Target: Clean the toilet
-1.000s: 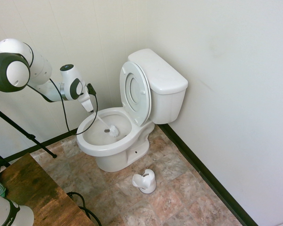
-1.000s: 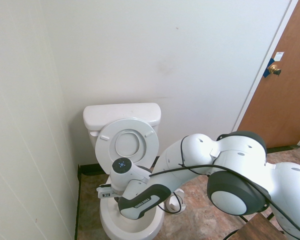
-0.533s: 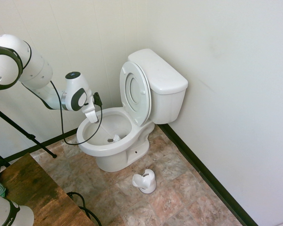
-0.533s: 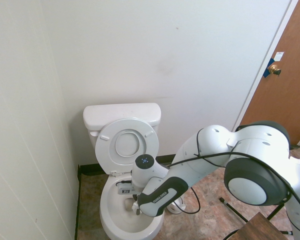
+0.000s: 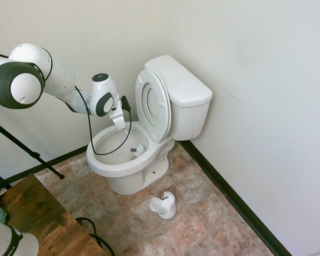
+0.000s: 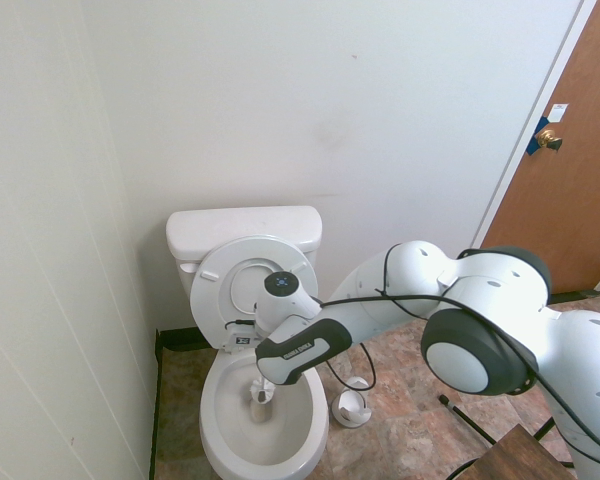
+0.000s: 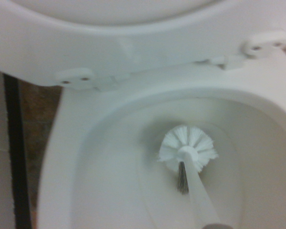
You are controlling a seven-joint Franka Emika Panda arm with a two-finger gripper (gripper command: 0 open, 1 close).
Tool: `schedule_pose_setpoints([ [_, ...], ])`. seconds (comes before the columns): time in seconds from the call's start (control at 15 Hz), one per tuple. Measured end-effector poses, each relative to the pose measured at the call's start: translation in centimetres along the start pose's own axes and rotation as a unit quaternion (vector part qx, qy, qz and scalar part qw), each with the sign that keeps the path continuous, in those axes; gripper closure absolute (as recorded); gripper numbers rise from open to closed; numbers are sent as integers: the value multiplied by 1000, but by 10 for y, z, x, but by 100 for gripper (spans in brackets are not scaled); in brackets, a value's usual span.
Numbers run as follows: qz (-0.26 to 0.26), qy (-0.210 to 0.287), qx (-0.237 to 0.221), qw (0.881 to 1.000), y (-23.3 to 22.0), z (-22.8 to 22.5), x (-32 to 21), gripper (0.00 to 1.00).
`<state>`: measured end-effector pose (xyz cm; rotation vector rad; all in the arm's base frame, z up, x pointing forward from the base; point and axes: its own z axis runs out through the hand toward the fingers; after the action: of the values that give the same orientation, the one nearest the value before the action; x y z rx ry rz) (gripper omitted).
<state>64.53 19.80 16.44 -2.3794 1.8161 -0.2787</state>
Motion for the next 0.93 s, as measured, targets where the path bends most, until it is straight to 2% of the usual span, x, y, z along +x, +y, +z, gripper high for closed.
schedule_pose_setpoints([
  [0.2, -28, -2, 0, 1000, -21, -3, -55, 100],
  [0.47, -56, 3, -19, 998, -8, 5, -101, 100],
  [0.73, -49, 3, -14, 999, 17, 8, -96, 100],
  [0.93, -36, 1, 12, 999, 22, -42, -77, 100],
])
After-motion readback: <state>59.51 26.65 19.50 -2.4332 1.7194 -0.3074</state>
